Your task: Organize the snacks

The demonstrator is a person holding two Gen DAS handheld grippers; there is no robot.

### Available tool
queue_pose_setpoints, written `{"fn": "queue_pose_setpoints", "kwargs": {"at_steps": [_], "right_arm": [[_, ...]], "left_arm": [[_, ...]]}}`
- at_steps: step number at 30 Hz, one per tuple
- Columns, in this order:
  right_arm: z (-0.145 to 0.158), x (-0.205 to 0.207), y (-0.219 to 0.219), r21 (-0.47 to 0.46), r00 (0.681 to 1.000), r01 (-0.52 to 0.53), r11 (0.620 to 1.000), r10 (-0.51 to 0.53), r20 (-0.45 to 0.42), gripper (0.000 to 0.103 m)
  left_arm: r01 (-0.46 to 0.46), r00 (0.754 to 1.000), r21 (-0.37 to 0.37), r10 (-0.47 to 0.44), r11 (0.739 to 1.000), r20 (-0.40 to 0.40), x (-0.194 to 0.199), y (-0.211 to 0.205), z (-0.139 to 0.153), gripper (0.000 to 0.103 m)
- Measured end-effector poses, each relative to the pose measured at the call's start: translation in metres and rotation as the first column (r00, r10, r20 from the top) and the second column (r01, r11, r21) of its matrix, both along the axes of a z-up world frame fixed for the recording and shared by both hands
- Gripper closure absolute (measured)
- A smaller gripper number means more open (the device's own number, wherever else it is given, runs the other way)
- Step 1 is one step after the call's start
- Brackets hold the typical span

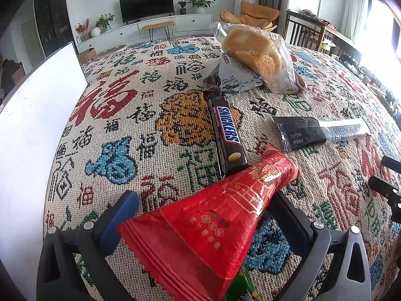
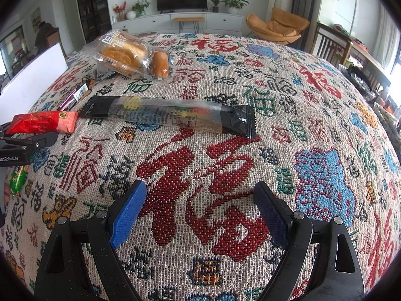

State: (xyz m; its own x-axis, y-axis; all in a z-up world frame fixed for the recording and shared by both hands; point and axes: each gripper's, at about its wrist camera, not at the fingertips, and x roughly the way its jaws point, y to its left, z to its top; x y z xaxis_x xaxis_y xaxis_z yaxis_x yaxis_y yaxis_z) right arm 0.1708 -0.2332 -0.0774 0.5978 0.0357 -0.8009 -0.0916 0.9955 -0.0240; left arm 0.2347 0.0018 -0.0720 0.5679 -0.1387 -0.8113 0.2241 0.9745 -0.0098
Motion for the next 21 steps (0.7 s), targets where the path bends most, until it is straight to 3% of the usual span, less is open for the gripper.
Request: {"fn": "queue_pose_setpoints", "kwargs": {"at_steps": [4,9,15,21], "right_arm": [[0.000,0.000,0.000,0.001,1.000,0.000,1.000,0.000,0.000,0.014],[-0.001,0.000,0.000,0.005,1.000,0.000,1.000,0.000,-0.002,0.013],[-0.002,0.002,0.000,0.016,1.000,0.000,1.000,0.000,-0.007,0.012],[-0.002,0.002,0.002,0.008,1.000,0.008,1.000,-0.008,-0.006,0.012]], "left_arm": [[0.009,1.000,0.004,-0.009,1.000,-0.023,-0.003,0.000,0.001,0.000],[-0.002,0.990,0.027,0.006,1.000,-0.144,-0.035,0.006,0.004,0.000],[0.088,0.995,0.014,-0.088,0.996,-0.043,-0.101,0.026,0.002,0.000],[0.080,0.996,0.011,-0.080,0.997,-0.027,-0.108,0.028,0.002,0.000]]}}
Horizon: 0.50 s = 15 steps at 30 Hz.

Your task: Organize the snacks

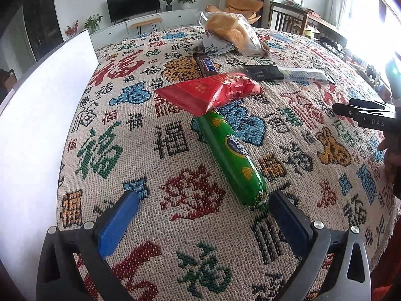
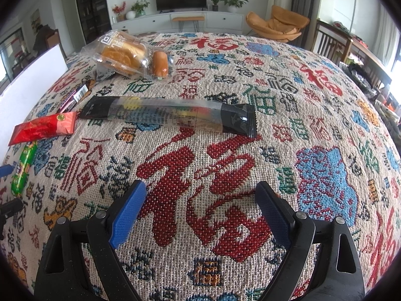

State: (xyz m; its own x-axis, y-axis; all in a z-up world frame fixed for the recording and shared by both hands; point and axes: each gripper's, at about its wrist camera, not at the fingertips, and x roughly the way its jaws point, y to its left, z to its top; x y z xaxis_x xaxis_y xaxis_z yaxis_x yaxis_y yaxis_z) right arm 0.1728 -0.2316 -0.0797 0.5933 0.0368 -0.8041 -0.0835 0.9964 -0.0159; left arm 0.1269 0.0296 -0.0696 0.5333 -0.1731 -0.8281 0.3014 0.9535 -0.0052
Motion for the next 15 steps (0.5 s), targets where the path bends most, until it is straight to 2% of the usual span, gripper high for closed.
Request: {"fn": "queue_pose_setpoints", "kwargs": {"at_steps": [3,4,6,8,9,11,13,14,15], "right_arm": [[0.005,0.012,0.006,-0.020,0.999,-0.004,1.000,0.003,-0.053,0.012],[0.010,0.021,0.012,-0.035,0.997,-0.036,0.999,0.033,-0.064,0.013],[0.029,0.035,0.032,-0.086,0.991,-0.131,0.988,0.130,-0.017,0.014],[0.047,0.054,0.056,-0.173,0.975,-0.216,0.961,0.222,0.014,0.013],[0.051,0.066,0.065,-0.187,0.966,-0.256,0.949,0.259,-0.007,0.013],[0.047,0.094,0.078,-0.177,0.945,-0.325,0.929,0.310,-0.107,0.013],[0.029,0.115,0.078,-0.183,0.922,-0.362,0.914,0.322,-0.216,0.013],[0.019,0.123,0.076,-0.185,0.912,-0.365,0.913,0.309,-0.270,0.013],[0.010,0.128,0.070,-0.146,0.899,-0.360,0.921,0.301,-0.317,0.013]], "left_arm": [[-0.004,1.000,-0.004,0.004,1.000,0.004,0.000,0.001,0.000,0.000],[-0.004,1.000,-0.004,0.004,1.000,0.004,0.001,0.002,0.000,0.000],[-0.003,1.000,-0.005,0.004,1.000,0.004,0.001,0.002,0.000,0.000],[-0.003,1.000,-0.005,0.003,1.000,0.004,0.000,0.002,0.000,0.000],[-0.004,1.000,-0.005,0.004,1.000,0.005,0.000,0.002,-0.001,0.000],[-0.004,1.000,-0.006,0.004,1.000,0.005,0.000,0.002,-0.001,0.000],[-0.004,1.000,-0.006,0.004,1.000,0.005,0.000,0.002,0.000,0.000],[-0.004,1.000,-0.007,0.004,1.000,0.006,0.000,0.002,0.000,0.000],[-0.004,1.000,-0.007,0.004,1.000,0.006,0.000,0.002,0.000,0.000]]}}
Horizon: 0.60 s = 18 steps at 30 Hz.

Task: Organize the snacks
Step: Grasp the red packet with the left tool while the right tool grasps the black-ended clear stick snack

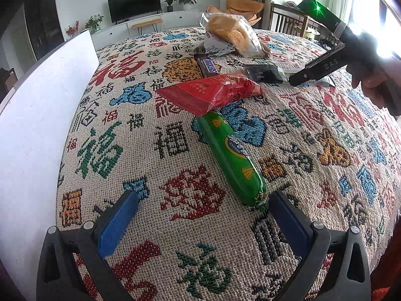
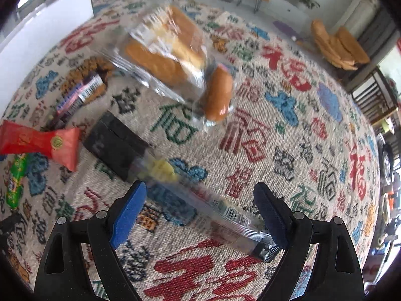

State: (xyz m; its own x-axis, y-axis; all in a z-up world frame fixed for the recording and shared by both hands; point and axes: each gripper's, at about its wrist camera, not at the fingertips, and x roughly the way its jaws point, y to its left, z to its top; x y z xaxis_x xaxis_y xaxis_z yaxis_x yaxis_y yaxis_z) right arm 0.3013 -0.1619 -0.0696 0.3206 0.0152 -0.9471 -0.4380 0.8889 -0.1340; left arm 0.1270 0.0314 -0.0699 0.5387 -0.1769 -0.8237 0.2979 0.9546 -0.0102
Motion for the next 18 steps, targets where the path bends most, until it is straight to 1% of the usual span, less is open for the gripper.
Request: {"fn": "queue_pose_setpoints", "kwargs": {"at_steps": [1,2,3,5,6,8,9,10,11,12,13,14,15,17,18], "right_arm": [[-0.005,0.003,-0.009,0.079,0.997,0.034,0.996,-0.028,-0.072,0.014],[-0.008,0.003,-0.018,0.143,0.988,0.087,0.986,-0.066,-0.143,0.012],[-0.005,0.000,-0.024,0.184,0.982,0.114,0.976,-0.082,-0.173,0.012],[0.002,-0.016,-0.033,0.302,0.954,0.153,0.941,-0.060,-0.294,0.015],[0.007,-0.025,-0.036,0.320,0.947,0.159,0.934,-0.053,-0.316,0.015],[0.021,-0.045,-0.041,0.316,0.956,0.147,0.937,-0.053,-0.287,0.013],[0.026,-0.053,-0.044,0.314,0.963,0.143,0.939,-0.058,-0.265,0.013],[0.031,-0.061,-0.049,0.322,0.968,0.149,0.935,-0.072,-0.240,0.013],[0.034,-0.069,-0.057,0.343,0.971,0.165,0.925,-0.091,-0.223,0.013],[0.034,-0.075,-0.066,0.365,0.970,0.187,0.912,-0.114,-0.213,0.013],[0.032,-0.080,-0.074,0.385,0.967,0.216,0.897,-0.144,-0.208,0.013],[0.031,-0.081,-0.079,0.401,0.963,0.245,0.883,-0.172,-0.209,0.013],[0.028,-0.084,-0.082,0.421,0.957,0.272,0.866,-0.197,-0.214,0.013],[0.026,-0.086,-0.085,0.460,0.948,0.308,0.833,-0.227,-0.222,0.013],[0.027,-0.086,-0.085,0.473,0.947,0.313,0.823,-0.236,-0.217,0.013]], "left_arm": [[0.000,1.000,0.000,0.000,1.000,0.000,0.000,0.000,0.000,0.000],[0.001,1.000,0.000,-0.001,1.000,0.000,0.000,0.000,0.000,0.000],[0.002,1.000,-0.002,-0.002,1.000,0.000,0.000,0.000,0.000,0.000],[0.006,1.000,-0.006,-0.006,1.000,-0.001,-0.001,0.000,0.001,0.000],[0.010,1.000,-0.012,-0.010,1.000,-0.002,-0.001,0.001,0.001,0.000],[0.024,1.000,-0.053,-0.025,0.998,-0.018,0.001,0.006,0.005,0.000],[0.030,0.999,-0.095,-0.033,0.995,-0.033,0.005,0.010,0.011,0.000],[0.036,0.999,-0.137,-0.041,0.990,-0.032,0.011,0.014,0.020,0.000],[0.044,0.999,-0.177,-0.047,0.983,-0.012,0.018,0.017,0.035,0.000],[0.056,0.998,-0.200,-0.054,0.978,0.016,0.025,0.019,0.049,0.000],[0.077,0.997,-0.206,-0.071,0.975,0.039,0.034,0.017,0.062,0.000],[0.109,0.994,-0.195,-0.101,0.975,0.048,0.046,0.012,0.072,0.000],[0.148,0.989,-0.168,-0.144,0.975,0.036,0.058,0.003,0.077,0.000],[0.232,0.972,-0.075,-0.234,0.970,-0.020,0.081,-0.022,0.073,0.000],[0.275,0.960,-0.017,-0.276,0.961,-0.051,0.089,-0.037,0.066,0.001]]}}
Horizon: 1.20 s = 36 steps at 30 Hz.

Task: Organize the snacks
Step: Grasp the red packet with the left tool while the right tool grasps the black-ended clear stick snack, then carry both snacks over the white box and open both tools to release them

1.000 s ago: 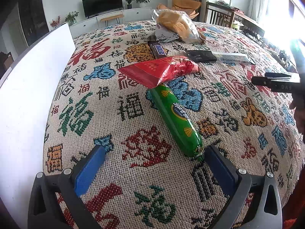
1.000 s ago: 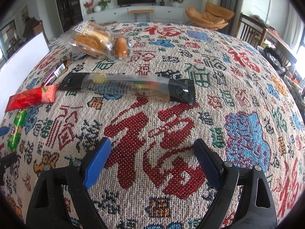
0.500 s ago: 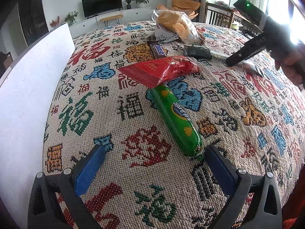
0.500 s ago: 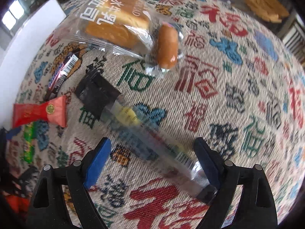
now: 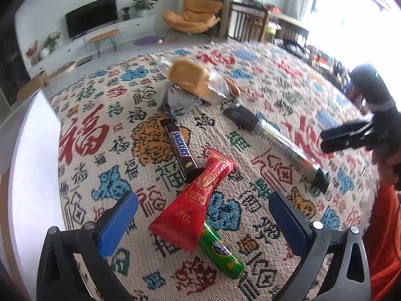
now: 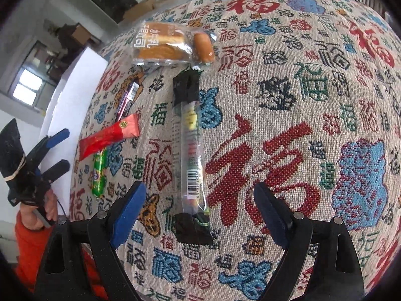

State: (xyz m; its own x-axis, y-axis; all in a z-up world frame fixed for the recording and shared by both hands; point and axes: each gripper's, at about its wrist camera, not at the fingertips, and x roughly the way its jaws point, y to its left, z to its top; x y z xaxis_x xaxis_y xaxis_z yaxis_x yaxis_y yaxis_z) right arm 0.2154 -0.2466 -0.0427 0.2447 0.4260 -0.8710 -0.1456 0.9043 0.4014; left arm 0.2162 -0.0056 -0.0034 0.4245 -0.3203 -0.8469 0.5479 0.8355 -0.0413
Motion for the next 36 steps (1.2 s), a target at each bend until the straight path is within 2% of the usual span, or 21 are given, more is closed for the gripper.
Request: {"fn": "queue_pose_setpoints", "kwargs": {"at_steps": [1,2,4,6,7,9,12,13,14,18,21,23,26,29,32,34,35,36], "right_arm": [[0.003,0.000,0.003,0.005,1.000,0.008,1.000,-0.008,0.010,0.013],[0.004,0.002,0.006,0.007,1.000,0.013,1.000,-0.013,0.015,0.013],[0.006,0.010,0.019,0.002,1.000,0.017,1.000,-0.017,0.010,0.013],[0.006,0.019,0.034,-0.028,1.000,0.015,1.000,-0.015,0.005,0.013],[0.004,0.024,0.044,-0.052,1.000,0.001,0.999,-0.001,0.002,0.013],[-0.003,0.033,0.062,-0.113,0.998,-0.056,0.992,0.054,-0.018,0.013],[-0.018,0.040,0.084,-0.260,0.993,-0.119,0.958,0.120,-0.013,0.021],[-0.020,0.039,0.088,-0.302,0.992,-0.121,0.946,0.128,0.003,0.072],[-0.020,0.036,0.088,-0.321,0.992,-0.114,0.940,0.123,0.007,0.088],[0.001,0.015,0.076,-0.222,0.995,-0.081,0.972,0.090,0.033,0.090],[0.030,-0.004,0.071,-0.083,0.996,-0.071,0.994,0.076,0.050,0.090],[0.057,-0.011,0.078,0.025,0.995,-0.075,0.997,0.073,0.071,0.090],[0.100,-0.012,0.118,0.158,0.986,-0.130,0.979,0.111,0.124,0.090],[0.135,-0.009,0.185,0.273,0.966,-0.232,0.934,0.189,0.175,0.090],[0.154,-0.008,0.267,0.331,0.942,-0.321,0.887,0.263,0.209,0.089],[0.160,-0.008,0.322,0.330,0.923,-0.365,0.871,0.293,0.248,0.088],[0.160,-0.007,0.348,0.320,0.915,-0.380,0.868,0.303,0.265,0.079],[0.157,-0.007,0.364,0.302,0.912,-0.380,0.874,0.300,0.279,0.075]], "left_arm": [[0.042,0.999,0.066,-0.041,0.997,-0.010,0.006,-0.014,-0.008,0.003],[0.081,0.997,0.135,-0.079,0.988,-0.021,0.009,-0.027,-0.018,0.009],[0.117,0.993,0.244,-0.111,0.963,-0.041,0.013,-0.043,-0.035,0.029],[0.129,0.991,0.283,-0.114,0.950,-0.068,0.017,-0.052,-0.044,0.086],[0.122,0.991,0.263,-0.105,0.957,-0.079,0.018,-0.051,-0.044,0.086],[0.084,0.994,0.168,-0.071,0.982,-0.084,0.016,-0.043,-0.035,0.087],[-0.012,0.998,0.031,0.014,0.999,-0.065,0.003,-0.013,-0.011,0.088],[-0.040,0.997,-0.027,0.039,0.999,-0.062,-0.003,0.000,-0.001,0.088],[-0.067,0.996,-0.091,0.062,0.994,-0.061,-0.011,0.016,0.010,0.088],[-0.140,0.990,-0.273,0.137,0.952,-0.030,-0.048,0.077,0.056,0.088],[-0.180,0.979,-0.340,0.201,0.923,0.027,-0.074,0.128,0.092,0.088],[-0.226,0.963,-0.363,0.264,0.904,0.058,-0.084,0.166,0.111,0.088],[-0.345,0.914,-0.320,0.393,0.883,0.101,-0.090,0.225,0.128,0.088],[-0.478,0.846,-0.293,0.524,0.828,0.099,-0.092,0.280,0.130,0.088],[-0.591,0.774,-0.242,0.625,0.770,0.100,-0.092,0.320,0.118,0.088],[-0.666,0.720,-0.192,0.688,0.721,0.090,-0.090,0.339,0.102,0.071],[-0.702,0.692,-0.162,0.718,0.693,0.074,-0.089,0.346,0.093,0.040],[-0.738,0.659,-0.133,0.749,0.661,0.070,-0.090,0.350,0.086,0.016]]}}
